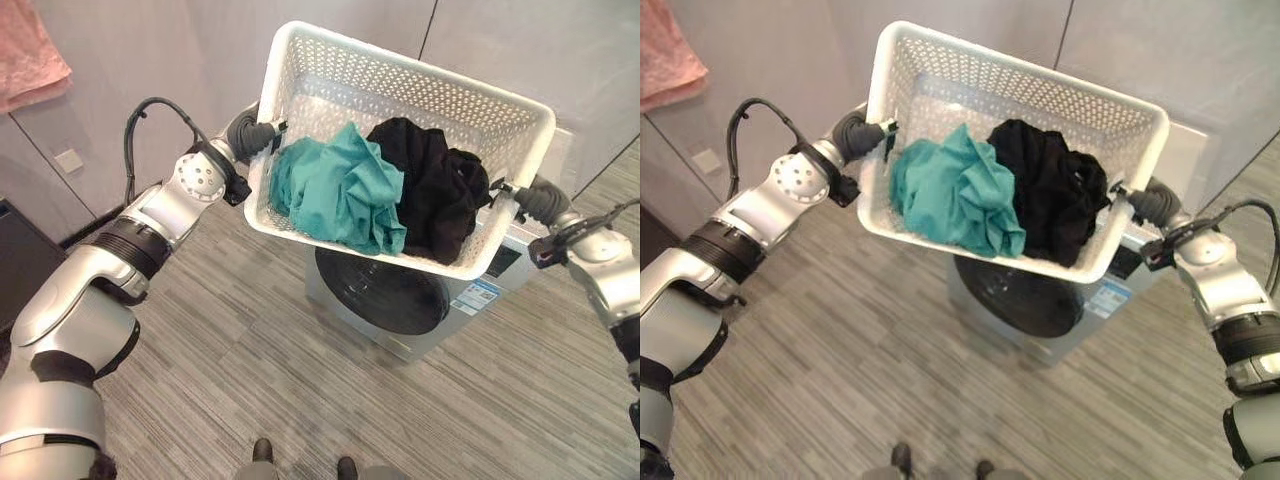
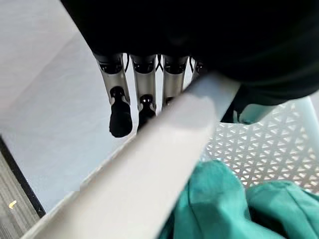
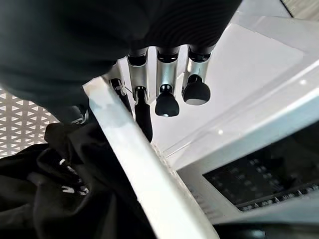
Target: Grab the laundry basket,head to the washer,open it,put in the laundry and shut it.
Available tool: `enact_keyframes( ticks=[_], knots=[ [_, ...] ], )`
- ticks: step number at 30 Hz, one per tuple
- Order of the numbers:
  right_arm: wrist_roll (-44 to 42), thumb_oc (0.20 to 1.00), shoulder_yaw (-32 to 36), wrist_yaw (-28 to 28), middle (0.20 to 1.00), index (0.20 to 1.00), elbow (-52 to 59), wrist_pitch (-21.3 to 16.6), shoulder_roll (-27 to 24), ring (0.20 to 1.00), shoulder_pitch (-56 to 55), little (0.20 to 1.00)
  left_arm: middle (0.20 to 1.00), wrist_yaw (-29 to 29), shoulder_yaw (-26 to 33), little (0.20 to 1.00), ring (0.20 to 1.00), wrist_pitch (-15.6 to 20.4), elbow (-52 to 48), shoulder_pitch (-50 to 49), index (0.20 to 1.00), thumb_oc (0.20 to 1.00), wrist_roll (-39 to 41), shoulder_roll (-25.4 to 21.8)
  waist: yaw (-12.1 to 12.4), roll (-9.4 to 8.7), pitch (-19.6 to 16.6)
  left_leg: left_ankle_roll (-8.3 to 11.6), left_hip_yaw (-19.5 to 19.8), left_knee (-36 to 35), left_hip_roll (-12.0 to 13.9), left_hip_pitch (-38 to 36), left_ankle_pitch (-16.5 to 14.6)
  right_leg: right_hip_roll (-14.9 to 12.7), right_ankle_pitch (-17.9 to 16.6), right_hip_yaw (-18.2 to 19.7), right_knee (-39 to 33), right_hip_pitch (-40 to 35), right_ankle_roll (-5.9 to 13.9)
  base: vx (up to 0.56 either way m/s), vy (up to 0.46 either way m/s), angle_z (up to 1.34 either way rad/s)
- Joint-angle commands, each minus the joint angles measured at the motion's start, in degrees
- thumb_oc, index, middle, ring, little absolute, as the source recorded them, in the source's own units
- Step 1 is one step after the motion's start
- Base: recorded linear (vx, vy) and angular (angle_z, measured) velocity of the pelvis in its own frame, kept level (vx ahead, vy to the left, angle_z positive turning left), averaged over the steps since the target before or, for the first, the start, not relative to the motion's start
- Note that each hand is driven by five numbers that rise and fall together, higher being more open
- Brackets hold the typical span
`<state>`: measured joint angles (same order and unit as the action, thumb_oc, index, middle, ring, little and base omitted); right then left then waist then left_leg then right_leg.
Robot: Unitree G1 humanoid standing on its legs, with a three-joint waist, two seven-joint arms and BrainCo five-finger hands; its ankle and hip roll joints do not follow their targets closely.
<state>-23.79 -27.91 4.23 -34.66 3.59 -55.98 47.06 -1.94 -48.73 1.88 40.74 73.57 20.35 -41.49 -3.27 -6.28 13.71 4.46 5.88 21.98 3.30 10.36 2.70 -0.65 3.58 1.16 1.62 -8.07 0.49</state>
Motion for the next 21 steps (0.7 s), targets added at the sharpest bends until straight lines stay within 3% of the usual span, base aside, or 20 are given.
enact_keyframes(
  ticks=[1, 3, 6, 9, 10, 11, 12, 13, 14, 15, 16, 17, 18, 20, 21],
  knots=[
    [-1.69, 0.2, 6.71, -8.02, 0.2, 0.2, -6.74, -0.89, -9.29, 0.2, 5.24, 0.2, 0.2, -3.74, 3.33, 0.2, 0.2, 2.5, 5.17, 10.72, 0.2, 0.2, 4.81, -4.62, 2.7, 3.64, -3.27, -0.56, 2.17, 1.47, 3.41, 2.51, 1.43, 1.83, 4.37, 0.96, 4.6, 2.18, 1.68, 0.2, 0.093, -0.25],
    [-1.35, 0.2, 6.08, -7.83, 0.2, 0.2, -10.11, -0.53, -10.35, 0.2, 6.28, 0.2, 0.2, -3.53, 3.2, 0.2, 0.2, 2.86, 4.48, 10.28, 0.2, 0.2, 4.81, -4.95, 3.18, 4.22, -4.18, 0.08, 0.84, -8.89, 2.97, 2.11, 1.5, 1.93, 5.4, 1.75, 2.96, 0.68, 2.6, 0.26, 0.146, 0.07],
    [-0.19, 0.2, 4.69, -7.45, 0.2, 0.2, -16.4, -0.04, -13.01, 0.2, 7.88, 0.2, 0.2, -3.52, 2.33, 0.2, 0.2, 3.27, 4.68, 9.39, 0.2, 0.2, 2.2, -4.7, 3.38, 4.46, -4.92, 0.96, -6.01, -15.07, 2.75, 5.18, 5.09, 1.22, 6.58, 1.3, 2.94, -0.79, 2.98, 0.18, 0.175, 0.01],
    [1.79, 0.2, 3.24, -5.99, 0.2, 0.2, -20.05, 0.45, -13.55, 0.2, 9.19, 0.2, 0.2, -2.54, 1.86, 0.2, 0.2, 3.09, 4.93, 8.6, 0.2, 0.2, -0.1, -3.41, 3.42, 5.6, -6.1, 0.09, -4.32, -16.54, 1.7, 2.5, 3.79, 0.21, 8.05, 2.17, 4.75, -1.61, 4.11, 0.28, 0.293, -0.26],
    [5.16, 0.2, 1.06, -4.7, 0.2, 0.2, -24.69, 1.26, -12.43, 0.2, 10.65, 0.2, 0.2, -1.91, 0.33, 0.2, 0.2, 2.77, 4.8, 8.11, 0.2, 0.2, -2.66, -1.76, 3.5, 6.03, -7.31, -1.66, -3.0, -13.79, -0.82, 0.54, 0.4, -2.55, 7.73, 2.58, 10.96, -0.75, 5.87, 0.26, 0.282, -0.64],
    [5.15, 0.2, 0.7, -4.67, 0.2, 0.2, -24.86, 1.22, -12.37, 0.2, 11.02, 0.2, 0.2, -1.92, 0.43, 0.2, 0.2, 2.78, 4.81, 8.04, 0.2, 0.2, -2.68, -1.8, 3.67, 6.04, -7.28, -1.72, -3.29, -13.73, -0.82, 0.46, 0.26, -2.63, 7.93, 2.86, 11.31, -0.59, 5.92, 0.36, 0.443, -0.77],
    [6.04, 0.2, -1.64, -4.01, 0.2, 0.2, -25.35, 1.67, -10.94, 0.2, 13.55, 0.2, 0.2, -1.41, -0.49, 0.2, 0.2, 2.56, 4.84, 8.55, 0.2, 0.2, -2.93, -1.38, 3.92, 6.9, -6.64, -3.69, -3.16, -13.63, -1.53, -2.58, -1.78, -2.93, 3.41, 3.97, 21.79, 4.06, 7.4, 0.1, 0.163, -0.52],
    [6.01, 0.2, -1.93, -3.99, 0.2, 0.2, -25.47, 1.66, -10.9, 0.2, 13.89, 0.2, 0.2, -1.4, -0.41, 0.2, 0.2, 2.57, 4.87, 8.56, 0.2, 0.2, -2.92, -1.44, 4.03, 6.87, -6.55, -3.72, -3.37, -13.6, -1.57, -2.62, -1.84, -2.99, 3.67, 4.2, 22.36, 4.35, 7.43, 0.13, 0.246, -0.81],
    [6.16, 0.2, -3.39, -3.71, 0.2, 0.2, -26.56, 1.71, -10.17, 0.2, 15.47, 0.2, 0.2, -1.24, -0.75, 0.2, 0.2, 2.62, 5.32, 9.01, 0.2, 0.2, -3.02, -1.05, 3.93, 7.29, -5.78, -4.66, -3.73, -13.45, -1.98, -4.09, -2.7, -2.66, 1.86, 4.19, 27.27, 6.78, 8.3, 0.07, 0.192, -0.78],
    [6.29, 0.2, -4.74, -3.01, 0.2, 0.2, -29.63, 1.72, -8.01, 0.2, 17.53, 0.2, 0.2, -0.91, -1.2, 0.2, 0.2, 2.27, 7.26, 9.68, 0.2, 0.2, -3.48, -0.75, 3.95, 8.09, -4.86, -5.67, -4.86, -13.65, -1.93, -6.67, -3.94, -4.97, -0.2, 0.33, 30.92, 9.76, 9.26, 0.07, 0.193, -0.78],
    [6.24, 0.2, -5.16, -2.96, 0.2, 0.2, -29.87, 1.65, -7.93, 0.2, 18.01, 0.2, 0.2, -0.89, -1.09, 0.2, 0.2, 2.29, 7.31, 9.68, 0.2, 0.2, -3.46, -0.83, 3.82, 8.09, -4.7, -5.7, -4.87, -13.66, -2.04, -6.8, -3.98, -5.08, -0.06, 0.34, 31.07, 9.69, 9.29, 0.14, 0.113, -0.67],
    [7.71, 0.2, -8.76, -1.93, 0.2, 0.2, -34.9, 2.34, -5.68, 0.2, 21.72, 0.2, 0.2, -0.47, -3.02, 0.2, 0.2, 2.54, 8.96, 11.59, 0.2, 0.2, -3.73, -0.75, 4.17, 8.67, -5.37, -5.48, -5.43, -14.51, -1.87, -8.44, -4.95, -8.24, 0.9, -2.94, 24.56, 10.84, 8.32, 0.1, 0.004, -0.71],
    [7.63, 0.2, -9.38, -1.83, 0.2, 0.2, -35.29, 2.24, -5.53, 0.2, 22.42, 0.2, 0.2, -0.45, -2.84, 0.2, 0.2, 2.59, 9.05, 11.58, 0.2, 0.2, -3.71, -0.86, 3.78, 8.88, -5.09, -5.46, -5.2, -14.58, -1.85, -8.71, -4.97, -8.22, 0.87, -3.22, 24.23, 10.33, 8.29, 0.19, -0.047, -0.76],
    [7.75, 0.2, -12.57, -1.88, 0.2, 0.2, -40.79, 2.89, -4.33, 0.2, 28.43, 0.2, 0.2, -1.92, -4.34, 0.2, 0.2, 3.2, 12.87, 14.1, 0.2, 0.2, -4.75, 1.44, 3.47, 9.3, -5.64, -4.57, -5.11, -15.25, -1.72, -9.64, -6.37, -12.27, -2.4, -3.06, 11.69, 12.67, 8.98, 0.16, -0.096, -0.37],
    [7.72, 0.2, -12.81, -1.83, 0.2, 0.2, -40.95, 2.86, -4.31, 0.2, 28.7, 0.2, 0.2, -1.92, -4.29, 0.2, 0.2, 3.25, 12.97, 14.14, 0.2, 0.2, -4.73, 1.47, 3.4, 9.44, -5.53, -4.59, -5.06, -15.22, -1.67, -9.76, -6.49, -12.22, -2.58, -3.19, 11.2, 12.27, 9.03, 0.16, -0.148, -0.1]
  ],
)
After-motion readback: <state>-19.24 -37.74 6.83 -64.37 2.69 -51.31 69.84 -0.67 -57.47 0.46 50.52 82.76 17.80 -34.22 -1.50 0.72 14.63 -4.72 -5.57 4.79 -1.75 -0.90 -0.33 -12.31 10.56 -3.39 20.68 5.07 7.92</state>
